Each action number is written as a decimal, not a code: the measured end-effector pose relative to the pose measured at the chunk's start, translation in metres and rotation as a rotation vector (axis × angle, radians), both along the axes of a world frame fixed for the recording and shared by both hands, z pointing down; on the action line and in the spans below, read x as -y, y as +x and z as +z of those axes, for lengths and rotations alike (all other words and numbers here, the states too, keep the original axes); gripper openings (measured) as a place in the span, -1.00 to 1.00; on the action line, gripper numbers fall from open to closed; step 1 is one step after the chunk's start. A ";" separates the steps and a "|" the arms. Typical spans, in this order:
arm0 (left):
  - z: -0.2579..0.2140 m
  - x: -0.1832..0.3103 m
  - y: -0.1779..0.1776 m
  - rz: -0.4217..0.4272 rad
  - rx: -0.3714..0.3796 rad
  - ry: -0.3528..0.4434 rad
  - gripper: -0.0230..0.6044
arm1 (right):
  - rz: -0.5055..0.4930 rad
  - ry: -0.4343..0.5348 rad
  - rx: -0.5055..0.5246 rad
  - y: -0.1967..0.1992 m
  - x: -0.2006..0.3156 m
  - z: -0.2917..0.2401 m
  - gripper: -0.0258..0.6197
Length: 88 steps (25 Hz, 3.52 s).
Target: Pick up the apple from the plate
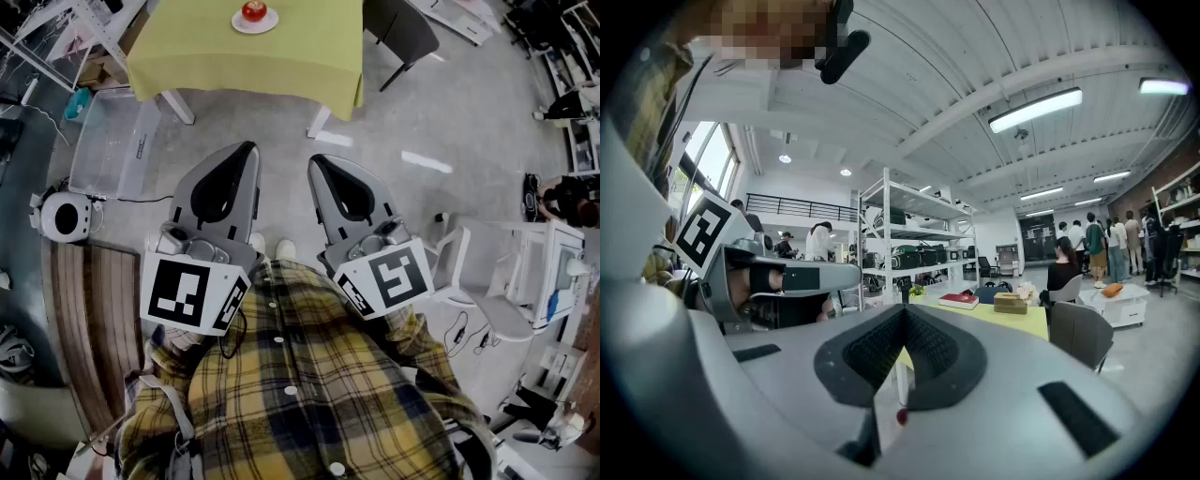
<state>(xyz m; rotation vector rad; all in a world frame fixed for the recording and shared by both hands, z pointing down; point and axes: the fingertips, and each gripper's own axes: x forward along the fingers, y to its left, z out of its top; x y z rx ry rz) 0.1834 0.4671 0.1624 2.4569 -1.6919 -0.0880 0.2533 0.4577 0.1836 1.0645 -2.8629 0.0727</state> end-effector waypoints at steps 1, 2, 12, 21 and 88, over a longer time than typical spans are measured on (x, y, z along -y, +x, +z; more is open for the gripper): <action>0.000 0.000 0.001 0.003 0.001 0.001 -0.91 | -0.002 0.002 0.001 -0.001 0.000 0.000 -0.93; 0.000 -0.001 0.001 0.005 0.002 0.001 -0.91 | -0.003 0.003 0.002 -0.001 -0.001 -0.001 -0.93; 0.004 -0.009 0.020 0.000 -0.004 -0.001 -0.91 | -0.009 -0.002 0.021 0.018 -0.012 -0.001 -0.93; 0.012 -0.013 0.037 -0.018 0.004 -0.011 -0.91 | -0.018 -0.022 0.028 0.038 -0.012 0.009 -0.93; 0.034 0.439 -0.191 -0.150 -0.049 -0.068 -0.91 | -0.140 -0.092 -0.051 -0.183 0.444 0.026 -0.93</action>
